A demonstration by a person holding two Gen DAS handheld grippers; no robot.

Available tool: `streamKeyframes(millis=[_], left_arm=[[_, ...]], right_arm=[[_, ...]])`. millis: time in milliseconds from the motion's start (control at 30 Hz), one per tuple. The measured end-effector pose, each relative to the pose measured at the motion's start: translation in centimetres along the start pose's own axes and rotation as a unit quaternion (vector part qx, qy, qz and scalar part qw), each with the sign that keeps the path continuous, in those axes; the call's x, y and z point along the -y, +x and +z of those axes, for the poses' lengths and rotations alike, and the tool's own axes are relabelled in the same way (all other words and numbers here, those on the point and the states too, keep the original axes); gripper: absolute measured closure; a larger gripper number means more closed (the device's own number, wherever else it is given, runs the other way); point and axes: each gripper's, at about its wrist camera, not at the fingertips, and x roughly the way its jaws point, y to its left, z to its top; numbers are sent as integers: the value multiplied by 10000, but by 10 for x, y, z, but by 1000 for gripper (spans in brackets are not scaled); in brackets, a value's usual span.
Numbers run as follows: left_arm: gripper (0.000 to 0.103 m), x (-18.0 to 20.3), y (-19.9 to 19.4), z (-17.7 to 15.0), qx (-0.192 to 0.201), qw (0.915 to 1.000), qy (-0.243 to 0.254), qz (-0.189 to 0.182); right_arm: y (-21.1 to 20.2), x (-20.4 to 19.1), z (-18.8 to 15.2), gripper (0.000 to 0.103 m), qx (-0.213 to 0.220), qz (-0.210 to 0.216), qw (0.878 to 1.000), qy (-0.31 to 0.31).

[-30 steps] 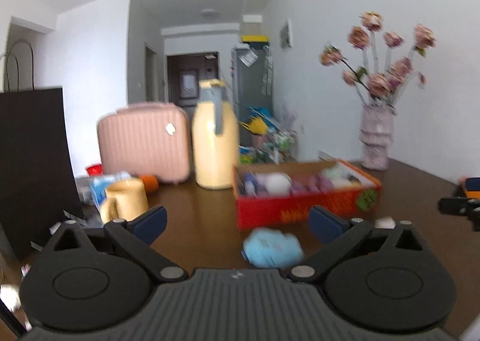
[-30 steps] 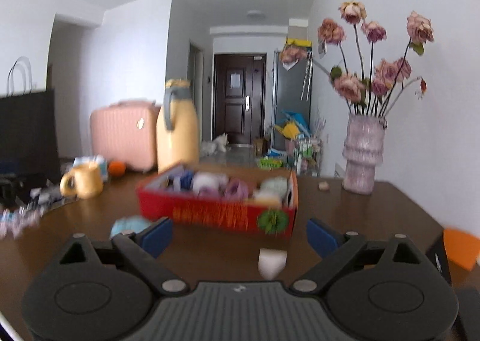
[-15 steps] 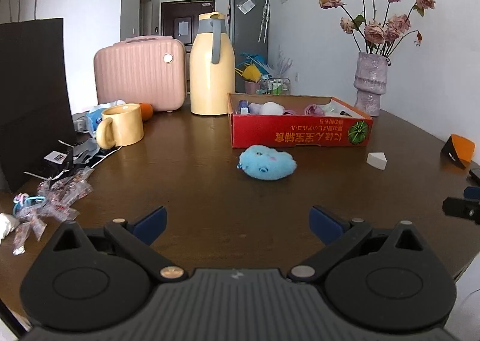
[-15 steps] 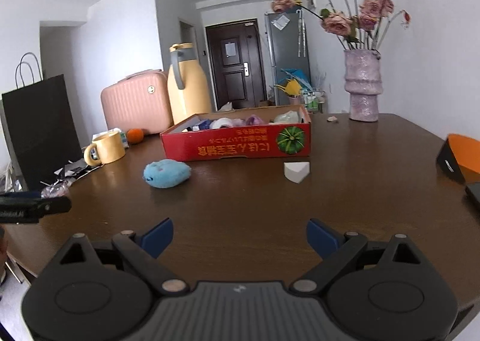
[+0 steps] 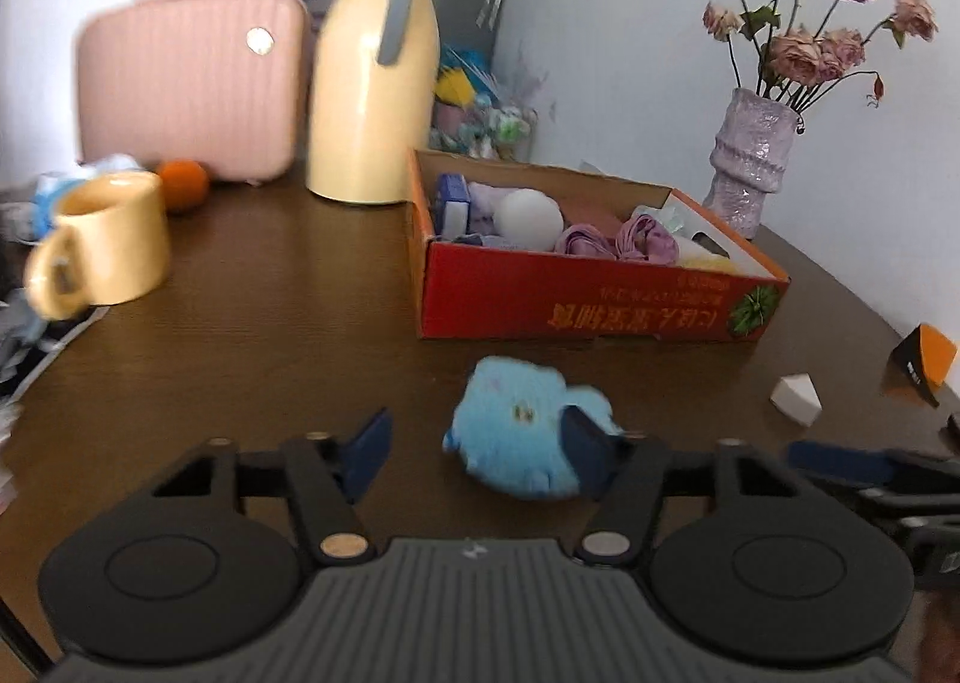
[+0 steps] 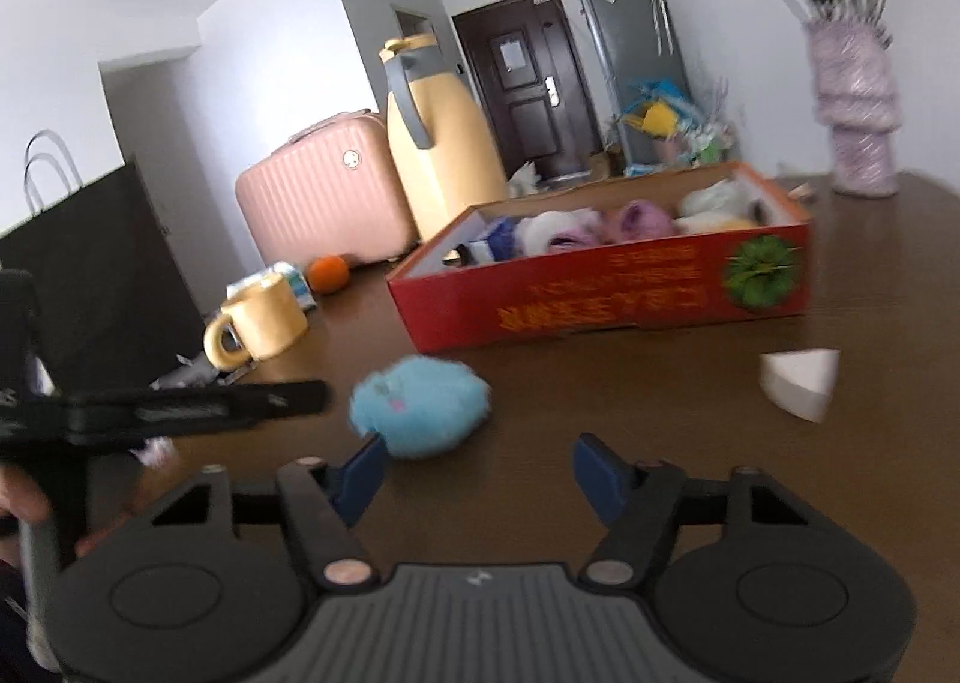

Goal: Organize soft objects
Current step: 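Close both tools on the blue plush toy, then carry the blue plush into the cardboard box and open both tools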

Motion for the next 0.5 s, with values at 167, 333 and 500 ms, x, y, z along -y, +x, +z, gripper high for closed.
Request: streamKeyframes(millis=[167, 333, 500], left_arm=[[68, -18, 52, 26, -428, 9969, -190, -635], [73, -38, 78, 23, -812, 9875, -783, -1101], [72, -49, 80, 22, -915, 9818, -1146, -1204]], right_arm=[[61, 0, 20, 56, -341, 286, 9975, 550], [98, 3, 19, 64, -551, 299, 9935, 947], [105, 11, 15, 66, -510, 501, 9897, 1244]])
